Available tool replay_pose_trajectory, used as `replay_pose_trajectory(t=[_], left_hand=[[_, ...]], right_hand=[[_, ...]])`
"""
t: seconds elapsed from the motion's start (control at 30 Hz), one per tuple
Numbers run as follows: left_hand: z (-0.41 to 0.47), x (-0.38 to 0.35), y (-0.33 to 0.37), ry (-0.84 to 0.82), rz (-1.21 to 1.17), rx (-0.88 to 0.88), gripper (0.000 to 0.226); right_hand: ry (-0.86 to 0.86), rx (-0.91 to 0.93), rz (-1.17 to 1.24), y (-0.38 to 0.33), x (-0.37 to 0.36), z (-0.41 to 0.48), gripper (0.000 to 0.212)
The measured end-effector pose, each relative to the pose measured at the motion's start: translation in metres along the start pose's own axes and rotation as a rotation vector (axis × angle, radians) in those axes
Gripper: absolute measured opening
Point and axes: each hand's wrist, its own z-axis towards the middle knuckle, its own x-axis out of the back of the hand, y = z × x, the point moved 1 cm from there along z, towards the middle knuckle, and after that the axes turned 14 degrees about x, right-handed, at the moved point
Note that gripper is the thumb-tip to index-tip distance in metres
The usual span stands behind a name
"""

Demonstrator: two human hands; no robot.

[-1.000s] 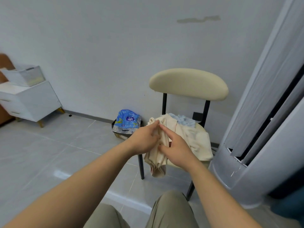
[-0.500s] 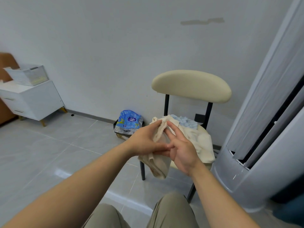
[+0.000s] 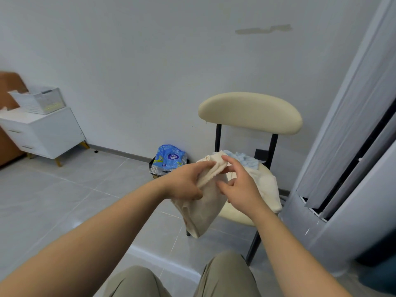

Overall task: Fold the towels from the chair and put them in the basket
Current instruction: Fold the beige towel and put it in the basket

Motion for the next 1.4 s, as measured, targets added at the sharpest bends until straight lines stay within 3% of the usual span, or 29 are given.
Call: replay_pose_trajectory(t=[0.07,0.2,0.37,0.57,0.8,1.17,1.23,1.33,1.4], left_hand=[[-0.002,0.004,0.0,-0.02,0.05,-0.015,0.093],[-0.006,0.012,0.001,0.026,0.146,-0.056,0.08],[-0.004,0.015,-0.005,0.074,0.267,-0.107,0.045],[-0.006,0.017,-0.005,0.086,0.352,-0.221,0.041],[-0.005,0.025,-0.018,0.213,0.269,-0.105,0.007],[-0.01,0.034,-0.045,0.309,0.109,-0.068,0.027],[-0.011,0.034,-0.044,0.26,0.109,-0.045,0.027],[-0.013,0.02,-0.029,0.16,0.194,-0.023,0.055],[-0.009,0.004,-0.016,0.161,0.175,-0.038,0.054]], right_hand=[[0.005,0.021,-0.071,0.001,0.003,0.002,0.051],[0.001,0.061,-0.101,-0.004,0.012,0.005,0.011],[-0.08,0.114,-0.211,-0.008,0.022,0.009,0.016],[-0.307,0.063,-0.153,-0.008,0.023,0.016,0.014],[-0.094,-0.005,0.093,-0.01,0.028,0.02,0.018],[0.014,0.001,0.074,-0.006,0.032,0.022,0.02],[0.017,0.016,0.085,-0.006,0.027,0.022,0.021],[0.013,0.051,0.078,-0.008,0.013,0.025,0.019],[-0.013,0.081,0.067,-0.013,0.005,0.029,0.018]])
